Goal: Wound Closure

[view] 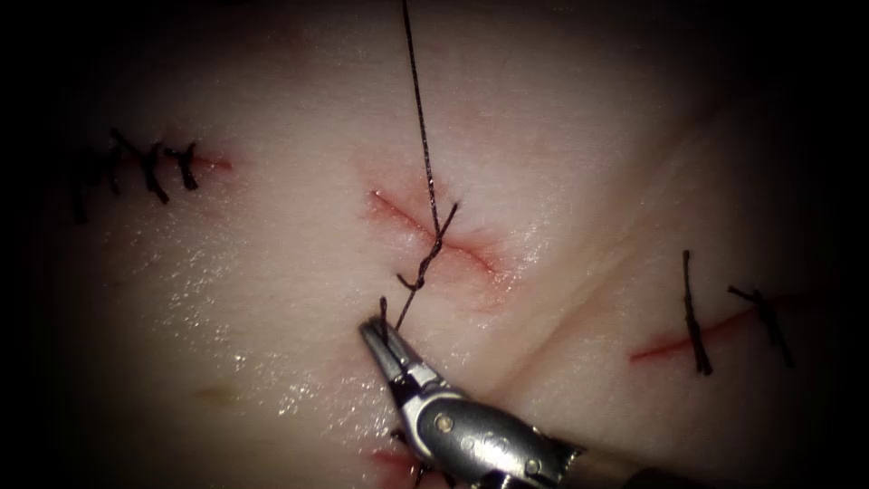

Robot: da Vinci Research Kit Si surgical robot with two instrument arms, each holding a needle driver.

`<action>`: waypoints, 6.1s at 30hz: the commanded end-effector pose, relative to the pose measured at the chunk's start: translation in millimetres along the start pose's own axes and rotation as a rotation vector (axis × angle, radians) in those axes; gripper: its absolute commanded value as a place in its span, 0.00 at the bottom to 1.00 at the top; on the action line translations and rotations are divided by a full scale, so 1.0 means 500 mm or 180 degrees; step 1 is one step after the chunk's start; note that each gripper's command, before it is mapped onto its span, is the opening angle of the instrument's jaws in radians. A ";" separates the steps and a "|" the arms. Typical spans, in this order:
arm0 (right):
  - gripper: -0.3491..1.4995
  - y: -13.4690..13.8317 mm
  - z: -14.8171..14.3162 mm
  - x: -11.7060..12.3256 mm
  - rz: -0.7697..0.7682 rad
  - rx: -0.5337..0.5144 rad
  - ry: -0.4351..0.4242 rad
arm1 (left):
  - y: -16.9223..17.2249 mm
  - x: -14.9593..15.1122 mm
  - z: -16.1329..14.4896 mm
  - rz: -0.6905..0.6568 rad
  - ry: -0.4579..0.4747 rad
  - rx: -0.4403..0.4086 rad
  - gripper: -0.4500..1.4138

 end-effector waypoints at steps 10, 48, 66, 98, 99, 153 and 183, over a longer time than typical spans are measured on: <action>0.00 -0.0047 0.0016 0.0002 -0.0139 0.0246 -0.0069 | -0.0002 0.0019 0.0049 -0.0341 0.0149 0.0171 0.00; 0.09 -0.0034 -0.0004 0.0007 -0.0184 0.0249 -0.0063 | 0.0021 0.0035 0.0080 -0.0960 0.0596 0.0200 0.00; 0.87 0.0020 -0.0048 0.0132 0.0051 0.0555 -0.0026 | 0.0230 0.0061 -0.0211 -0.0757 0.0542 -0.0539 0.00; 0.00 0.0264 0.0079 0.0166 0.0425 0.0642 0.0465 | 0.0400 -0.0063 -0.0346 0.0464 -0.0086 -0.0693 0.00; 0.00 0.0274 0.0077 0.0174 0.0504 0.0687 0.0592 | 0.0403 -0.0068 -0.0341 0.0536 -0.0134 -0.0674 0.00; 0.34 0.0260 0.0169 0.0142 -0.1584 0.4007 -0.1177 | 0.0464 -0.0026 -0.0242 0.1004 -0.0466 -0.0655 0.00; 0.52 0.0214 0.0175 0.0058 -0.1975 0.4216 -0.1607 | 0.0446 -0.0047 -0.0259 0.1036 -0.0487 -0.0679 0.00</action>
